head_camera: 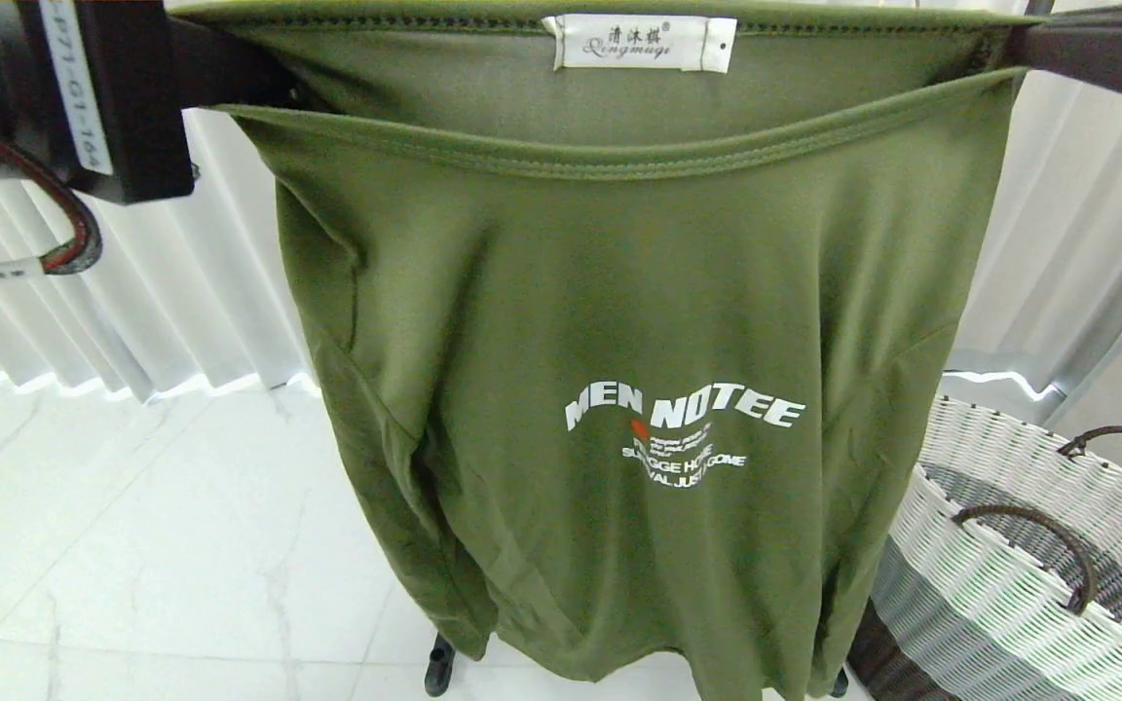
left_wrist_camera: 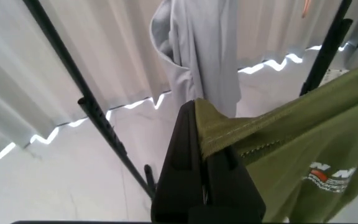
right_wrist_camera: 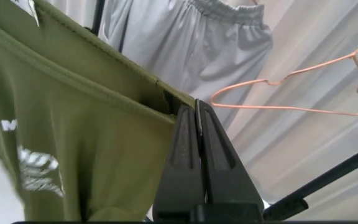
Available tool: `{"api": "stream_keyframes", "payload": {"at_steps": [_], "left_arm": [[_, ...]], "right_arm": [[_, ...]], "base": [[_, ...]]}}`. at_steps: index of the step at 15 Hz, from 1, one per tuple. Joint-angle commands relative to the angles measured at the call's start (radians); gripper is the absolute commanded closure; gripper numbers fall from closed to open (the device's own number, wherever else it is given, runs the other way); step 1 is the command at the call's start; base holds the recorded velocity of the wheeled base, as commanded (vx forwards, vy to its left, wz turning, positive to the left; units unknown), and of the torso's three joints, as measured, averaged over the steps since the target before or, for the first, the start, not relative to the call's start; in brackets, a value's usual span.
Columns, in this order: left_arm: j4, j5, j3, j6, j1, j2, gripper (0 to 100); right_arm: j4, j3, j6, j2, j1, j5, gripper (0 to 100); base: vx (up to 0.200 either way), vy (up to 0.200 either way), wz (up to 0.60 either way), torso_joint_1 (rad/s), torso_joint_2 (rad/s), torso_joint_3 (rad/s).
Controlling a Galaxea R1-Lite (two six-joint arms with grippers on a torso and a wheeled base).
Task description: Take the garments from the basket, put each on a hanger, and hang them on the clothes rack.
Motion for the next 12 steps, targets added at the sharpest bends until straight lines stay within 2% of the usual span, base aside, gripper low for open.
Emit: {"api": "stream_keyframes", "payload": {"at_steps": [1,4,7,9,12], "left_arm": [[0.000,0.003,0.003,0.004,-0.030,-0.002,100],[-0.002,0.003,0.001,0.021,-0.048,0.012,100],[-0.014,0.003,0.000,0.027,-0.050,0.027,100],[-0.023,0.003,-0.005,0.026,-0.085,0.048,100],[-0.102,0.003,-0.009,0.030,-0.086,0.099,100]], "right_arm": [[0.003,-0.005,-0.001,-0.008,0.003,-0.001,100],[0.072,0.002,-0.001,-0.059,0.003,-0.002,100],[0.342,-0.001,0.001,-0.185,0.008,0.001,100],[0.455,0.002,0.001,-0.235,0.071,0.001,100],[0.483,0.016,-0.001,-0.228,0.213,0.001,100]], "base": [[0.000,0.000,0.00,0.000,0.00,0.000],[0.000,0.000,0.00,0.000,0.00,0.000],[0.000,0.000,0.00,0.000,0.00,0.000],[0.000,0.000,0.00,0.000,0.00,0.000],[0.000,0.000,0.00,0.000,0.00,0.000]]}}
